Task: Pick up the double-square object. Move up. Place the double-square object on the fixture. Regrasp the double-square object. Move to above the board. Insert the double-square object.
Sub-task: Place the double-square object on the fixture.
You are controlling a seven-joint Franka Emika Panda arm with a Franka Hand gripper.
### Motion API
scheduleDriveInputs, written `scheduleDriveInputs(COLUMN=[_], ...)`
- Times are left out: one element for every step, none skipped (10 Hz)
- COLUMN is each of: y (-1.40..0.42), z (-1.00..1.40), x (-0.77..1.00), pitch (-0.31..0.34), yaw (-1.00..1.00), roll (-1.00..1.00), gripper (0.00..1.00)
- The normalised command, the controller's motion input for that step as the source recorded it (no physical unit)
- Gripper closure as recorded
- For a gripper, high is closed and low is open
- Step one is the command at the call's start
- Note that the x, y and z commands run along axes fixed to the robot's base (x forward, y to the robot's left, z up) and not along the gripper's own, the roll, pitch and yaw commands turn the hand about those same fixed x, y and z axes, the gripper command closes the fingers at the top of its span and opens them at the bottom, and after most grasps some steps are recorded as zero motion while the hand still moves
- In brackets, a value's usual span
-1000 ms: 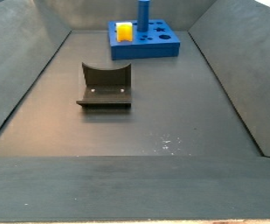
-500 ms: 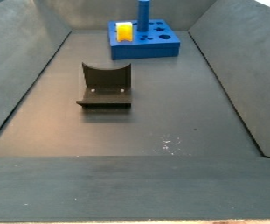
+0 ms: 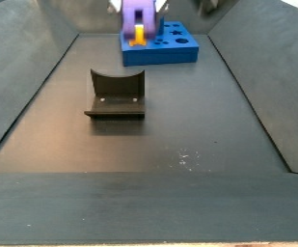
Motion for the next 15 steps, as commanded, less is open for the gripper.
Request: scheduleDriveInputs(y=[0.10, 0.06, 0.06, 0.04, 0.03, 0.03, 0.07, 0.07, 0.09, 0.09, 0.10, 0.10, 0.12, 0.12, 0.12], z=[-0.04, -0.06, -0.04, -0.01, -0.01, 0.00, -1.00, -1.00, -1.00, -1.00, -1.00, -1.00, -1.00, -1.00, -0.95], x=[0.65, 0.55, 0.46, 0.35, 0.27, 0.18, 0.14, 0.13, 0.14, 0.15, 0.16, 0.17, 0.19, 0.19, 0.19], pitch=[0.131, 0.101, 0.095, 0.096, 0.101, 0.110, 0.105, 0.102, 0.101, 0.113, 0.117, 0.112, 0.067, 0.051, 0.029], yaw=[-0.05, -0.05, -0.04, -0.04, -0.04, -0.03, -0.13, -0.13, -0.16, -0.17, -0.19, -0.20, -0.19, -0.18, -0.16], roll=[-0.23, -0.18, -0.17, -0.15, -0.14, -0.14, -1.00, -1.00, -1.00, -1.00, -1.00, -0.98, -0.71, -0.60, -0.38], gripper=[1.00, 1.00, 1.00, 1.00, 1.00, 1.00, 1.00, 1.00, 1.00, 1.00, 1.00, 1.00, 1.00, 1.00, 1.00])
